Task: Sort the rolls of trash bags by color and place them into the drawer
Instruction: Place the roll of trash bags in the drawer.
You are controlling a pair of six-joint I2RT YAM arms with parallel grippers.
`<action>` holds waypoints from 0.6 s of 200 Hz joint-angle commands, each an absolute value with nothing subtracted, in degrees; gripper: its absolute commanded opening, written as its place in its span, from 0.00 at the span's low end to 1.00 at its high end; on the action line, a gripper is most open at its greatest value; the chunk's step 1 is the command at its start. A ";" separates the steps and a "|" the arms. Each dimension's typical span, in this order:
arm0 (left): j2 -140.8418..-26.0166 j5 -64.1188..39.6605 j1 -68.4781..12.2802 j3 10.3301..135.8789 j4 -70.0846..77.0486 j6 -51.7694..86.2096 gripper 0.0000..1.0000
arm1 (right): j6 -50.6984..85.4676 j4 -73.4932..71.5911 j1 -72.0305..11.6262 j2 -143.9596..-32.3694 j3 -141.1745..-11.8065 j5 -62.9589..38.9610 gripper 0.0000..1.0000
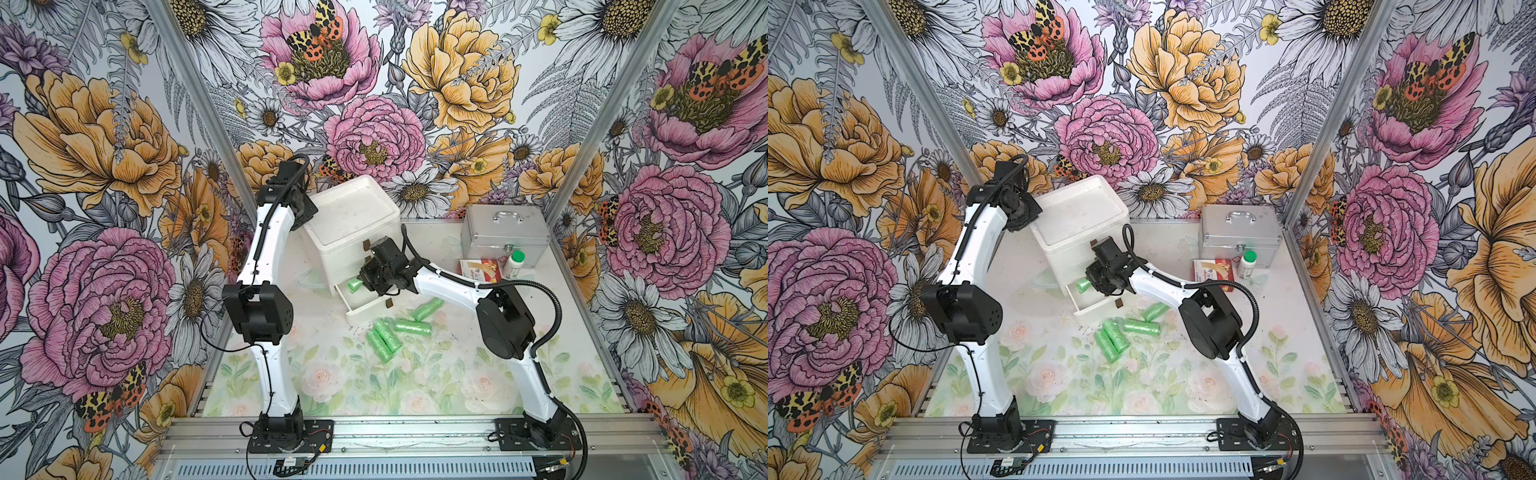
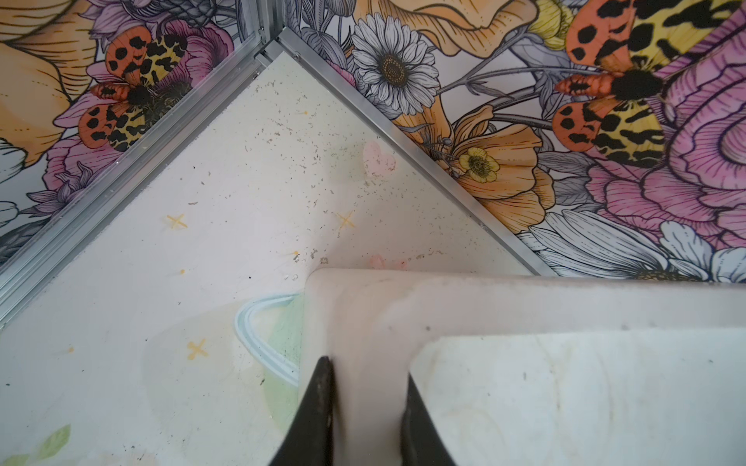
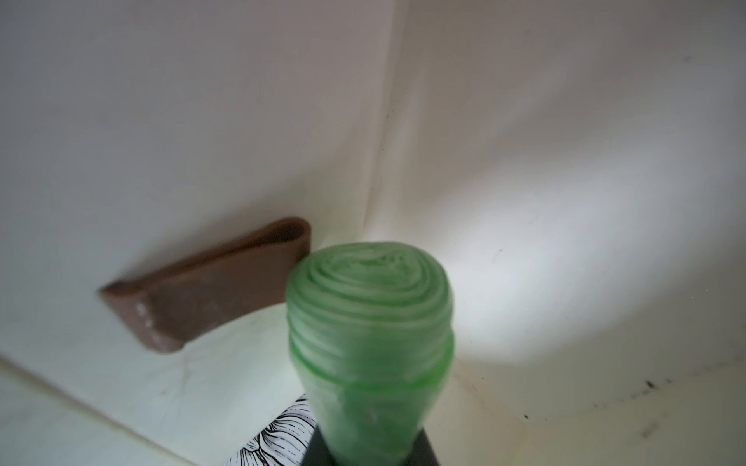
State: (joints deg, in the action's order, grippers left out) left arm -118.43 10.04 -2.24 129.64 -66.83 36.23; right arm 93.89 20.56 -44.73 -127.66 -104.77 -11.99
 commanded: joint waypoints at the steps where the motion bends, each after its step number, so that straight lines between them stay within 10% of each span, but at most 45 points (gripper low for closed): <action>1: -125.87 -10.11 -5.62 125.69 -65.95 48.39 0.00 | 94.36 19.39 -45.15 -129.53 -107.33 -12.94 0.29; 20: -125.95 -10.17 -5.60 125.73 -65.96 48.43 0.00 | 93.93 19.37 -45.12 -131.26 -109.12 -15.59 0.70; 36: -126.08 -10.14 -5.66 125.84 -65.96 48.52 0.00 | 93.95 19.40 -45.10 -131.90 -109.46 -17.20 0.84; 120: -126.08 -10.01 -5.94 125.78 -65.98 48.67 0.00 | 85.29 19.55 -45.11 -122.13 -103.52 -14.86 0.85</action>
State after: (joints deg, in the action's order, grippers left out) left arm -118.48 10.07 -2.31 129.67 -66.70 36.27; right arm 90.78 20.38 -45.08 -128.31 -104.25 -15.49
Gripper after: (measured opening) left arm 0.205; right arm 0.855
